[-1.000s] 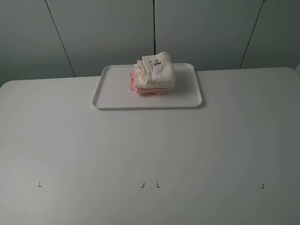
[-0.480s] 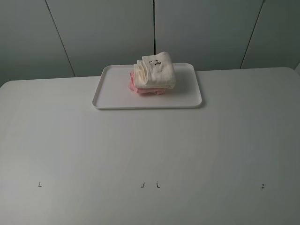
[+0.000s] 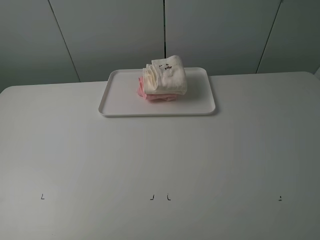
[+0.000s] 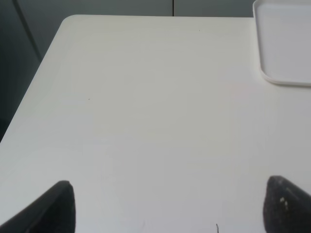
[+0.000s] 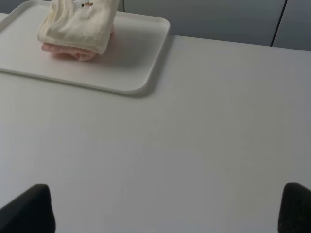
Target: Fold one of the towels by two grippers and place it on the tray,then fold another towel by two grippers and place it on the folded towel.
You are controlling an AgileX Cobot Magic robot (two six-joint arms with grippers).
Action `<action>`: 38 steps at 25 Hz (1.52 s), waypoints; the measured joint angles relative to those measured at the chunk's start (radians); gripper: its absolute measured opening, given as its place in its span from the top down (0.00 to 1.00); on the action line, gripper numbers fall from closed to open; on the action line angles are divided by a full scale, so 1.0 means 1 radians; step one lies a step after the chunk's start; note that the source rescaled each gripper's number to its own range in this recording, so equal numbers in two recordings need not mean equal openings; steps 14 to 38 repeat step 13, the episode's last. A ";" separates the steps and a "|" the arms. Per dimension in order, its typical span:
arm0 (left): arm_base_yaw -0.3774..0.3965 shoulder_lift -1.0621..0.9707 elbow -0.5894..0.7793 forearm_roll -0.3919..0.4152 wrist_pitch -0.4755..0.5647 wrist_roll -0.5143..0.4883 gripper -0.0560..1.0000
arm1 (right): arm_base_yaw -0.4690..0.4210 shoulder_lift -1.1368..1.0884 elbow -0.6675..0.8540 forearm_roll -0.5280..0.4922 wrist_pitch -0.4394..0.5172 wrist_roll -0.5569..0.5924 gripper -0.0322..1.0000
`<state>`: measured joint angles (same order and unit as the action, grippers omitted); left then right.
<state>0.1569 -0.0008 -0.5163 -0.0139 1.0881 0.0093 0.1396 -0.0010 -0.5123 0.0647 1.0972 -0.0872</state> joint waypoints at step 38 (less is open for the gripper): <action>0.000 0.000 0.000 0.002 0.000 0.000 0.01 | 0.000 0.000 0.000 0.000 0.000 0.000 0.00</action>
